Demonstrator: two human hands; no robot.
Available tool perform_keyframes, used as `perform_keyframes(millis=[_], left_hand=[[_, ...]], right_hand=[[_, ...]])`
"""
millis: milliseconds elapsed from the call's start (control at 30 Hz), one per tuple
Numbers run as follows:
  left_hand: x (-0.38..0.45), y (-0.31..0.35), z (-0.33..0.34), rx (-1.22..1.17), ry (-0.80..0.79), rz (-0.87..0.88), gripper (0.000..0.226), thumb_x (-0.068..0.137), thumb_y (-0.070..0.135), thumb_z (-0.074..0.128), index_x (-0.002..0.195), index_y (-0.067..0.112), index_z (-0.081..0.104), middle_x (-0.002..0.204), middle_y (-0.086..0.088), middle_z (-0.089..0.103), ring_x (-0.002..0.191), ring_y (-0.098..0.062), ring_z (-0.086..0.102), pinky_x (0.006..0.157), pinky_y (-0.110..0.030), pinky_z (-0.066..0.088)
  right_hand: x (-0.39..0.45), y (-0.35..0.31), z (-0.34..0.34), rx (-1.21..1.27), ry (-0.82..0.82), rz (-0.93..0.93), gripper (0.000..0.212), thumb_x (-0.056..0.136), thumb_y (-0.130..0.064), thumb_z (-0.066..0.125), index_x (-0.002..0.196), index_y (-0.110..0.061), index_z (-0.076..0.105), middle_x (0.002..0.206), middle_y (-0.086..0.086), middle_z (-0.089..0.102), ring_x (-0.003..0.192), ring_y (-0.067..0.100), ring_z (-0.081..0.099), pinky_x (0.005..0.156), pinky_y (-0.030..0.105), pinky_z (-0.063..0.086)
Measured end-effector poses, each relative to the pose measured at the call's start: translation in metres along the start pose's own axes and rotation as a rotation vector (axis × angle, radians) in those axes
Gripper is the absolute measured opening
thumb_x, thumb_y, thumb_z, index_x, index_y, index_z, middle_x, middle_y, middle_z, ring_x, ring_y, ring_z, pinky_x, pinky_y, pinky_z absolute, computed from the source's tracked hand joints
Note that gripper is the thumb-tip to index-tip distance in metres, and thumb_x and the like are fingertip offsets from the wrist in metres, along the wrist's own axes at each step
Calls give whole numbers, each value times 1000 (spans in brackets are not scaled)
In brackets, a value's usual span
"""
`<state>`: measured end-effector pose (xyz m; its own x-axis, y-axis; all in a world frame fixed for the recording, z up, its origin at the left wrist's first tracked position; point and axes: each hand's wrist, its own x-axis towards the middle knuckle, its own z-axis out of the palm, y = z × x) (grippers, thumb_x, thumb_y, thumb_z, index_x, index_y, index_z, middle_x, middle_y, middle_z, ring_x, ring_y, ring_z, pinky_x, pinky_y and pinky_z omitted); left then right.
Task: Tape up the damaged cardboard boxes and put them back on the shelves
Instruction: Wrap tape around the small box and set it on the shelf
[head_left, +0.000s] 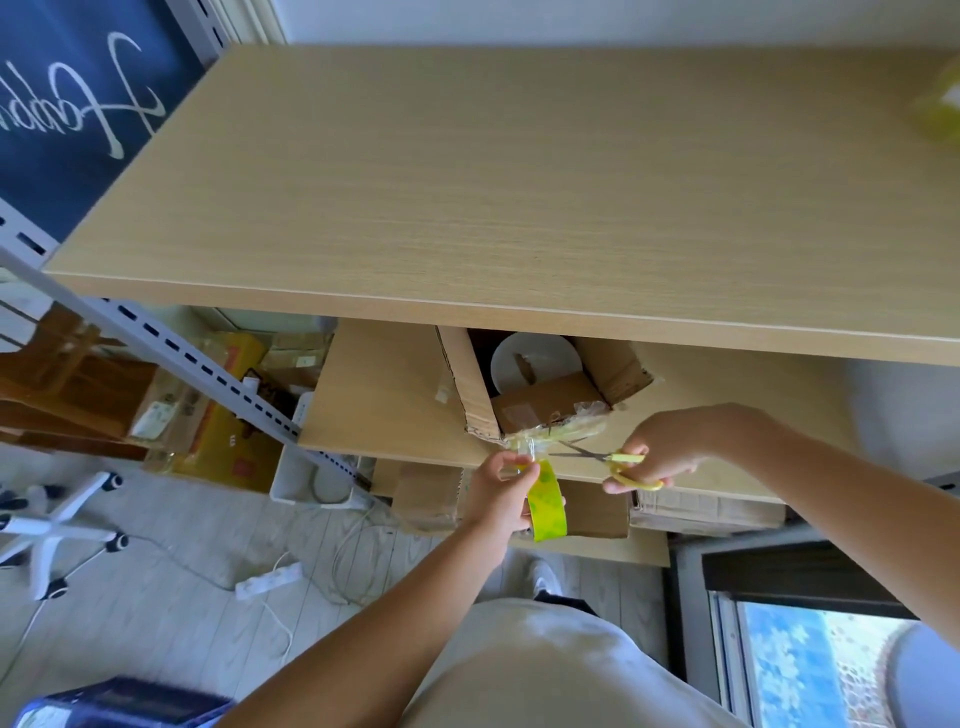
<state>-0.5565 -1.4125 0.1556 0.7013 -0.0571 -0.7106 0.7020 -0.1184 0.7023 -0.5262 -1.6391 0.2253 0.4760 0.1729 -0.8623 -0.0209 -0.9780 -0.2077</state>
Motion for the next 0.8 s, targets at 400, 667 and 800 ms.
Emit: perform_keyframes(millis=[400,667,800], left_hand=[[7,-9,-5,-112,-98,-75,14,93,18,69,103,14,60,70,0,76,63,-22,75,47,-29,56],[9,-5,-8,-52,-111,-76,16,92,21,71,101,14,60,70,0,76,61,-22,74,46,-29,55],[10,-1,-12,16,-91,-70,15,91,22,72,99,15,62,89,-13,76,75,-34,75,57,-43,61]], right_hand=[[27,-23,-6,59,-23,-80,74,60,-94,47,88,-30,74,67,-6,68,55,-7,57,75,22,35],[29,-13,-2,156,36,-114,63,77,-70,64,83,-8,75,68,11,73,54,15,67,71,24,56],[30,-14,1,94,69,-112,59,82,-66,62,78,-8,73,62,5,72,54,12,68,74,25,55]])
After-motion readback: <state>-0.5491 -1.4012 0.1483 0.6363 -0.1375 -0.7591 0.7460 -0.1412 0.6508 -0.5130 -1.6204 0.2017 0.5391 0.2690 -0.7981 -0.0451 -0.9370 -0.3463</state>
